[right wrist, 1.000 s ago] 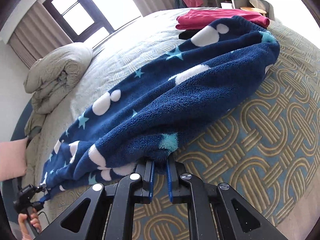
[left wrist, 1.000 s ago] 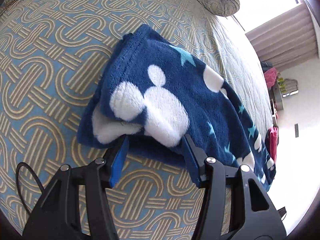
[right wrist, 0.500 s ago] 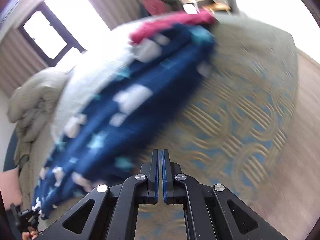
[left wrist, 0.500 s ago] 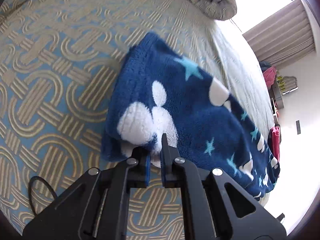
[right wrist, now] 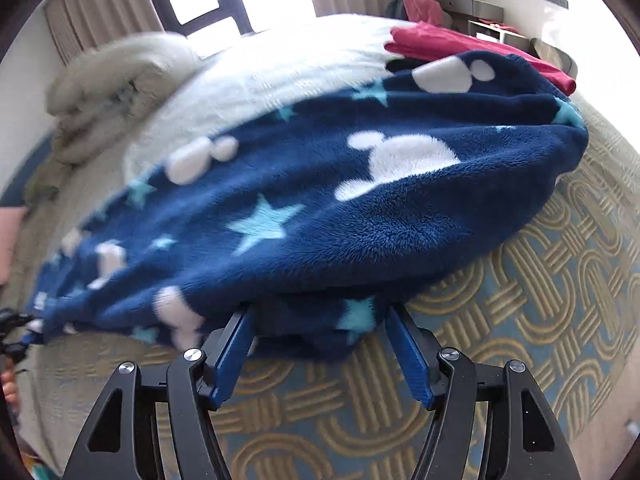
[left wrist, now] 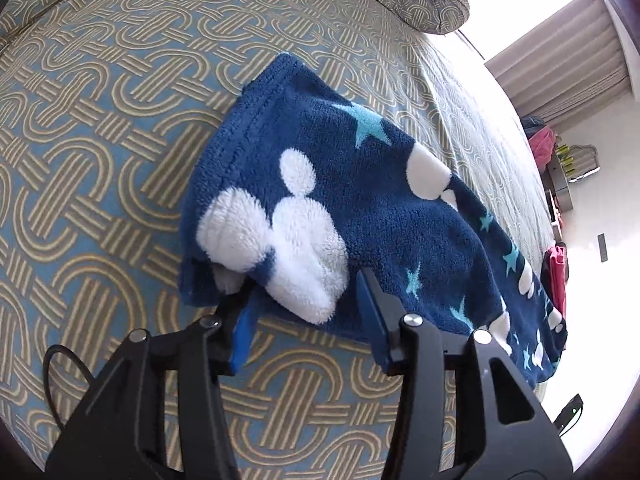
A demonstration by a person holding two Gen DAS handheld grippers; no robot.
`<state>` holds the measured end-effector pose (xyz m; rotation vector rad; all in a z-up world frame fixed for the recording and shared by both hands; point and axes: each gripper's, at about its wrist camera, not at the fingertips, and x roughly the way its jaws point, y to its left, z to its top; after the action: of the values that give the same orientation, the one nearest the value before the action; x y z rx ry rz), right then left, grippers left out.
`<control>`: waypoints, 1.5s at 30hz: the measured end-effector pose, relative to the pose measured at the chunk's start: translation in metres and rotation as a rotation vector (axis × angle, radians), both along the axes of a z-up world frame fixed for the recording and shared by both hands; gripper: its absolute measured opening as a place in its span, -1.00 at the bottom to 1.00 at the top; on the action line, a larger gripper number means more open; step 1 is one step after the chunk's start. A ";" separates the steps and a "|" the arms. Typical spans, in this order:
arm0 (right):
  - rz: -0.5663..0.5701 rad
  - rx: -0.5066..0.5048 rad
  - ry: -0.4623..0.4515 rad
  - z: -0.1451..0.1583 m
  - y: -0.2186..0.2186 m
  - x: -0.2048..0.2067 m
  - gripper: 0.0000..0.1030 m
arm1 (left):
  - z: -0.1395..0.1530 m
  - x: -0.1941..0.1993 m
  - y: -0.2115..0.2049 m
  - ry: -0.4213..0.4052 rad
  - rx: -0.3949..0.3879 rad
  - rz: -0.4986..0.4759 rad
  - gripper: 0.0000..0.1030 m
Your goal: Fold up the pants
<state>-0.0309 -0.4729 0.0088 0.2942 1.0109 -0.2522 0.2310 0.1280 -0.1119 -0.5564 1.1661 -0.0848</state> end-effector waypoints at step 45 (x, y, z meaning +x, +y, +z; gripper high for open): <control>-0.133 0.138 -0.179 0.064 -0.040 -0.044 -0.46 | 0.000 -0.008 0.014 0.000 0.031 0.029 -0.01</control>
<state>-0.0744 -0.5131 0.0727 0.5019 0.8343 -0.2716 0.2230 0.1423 -0.1119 -0.5455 1.1574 -0.0415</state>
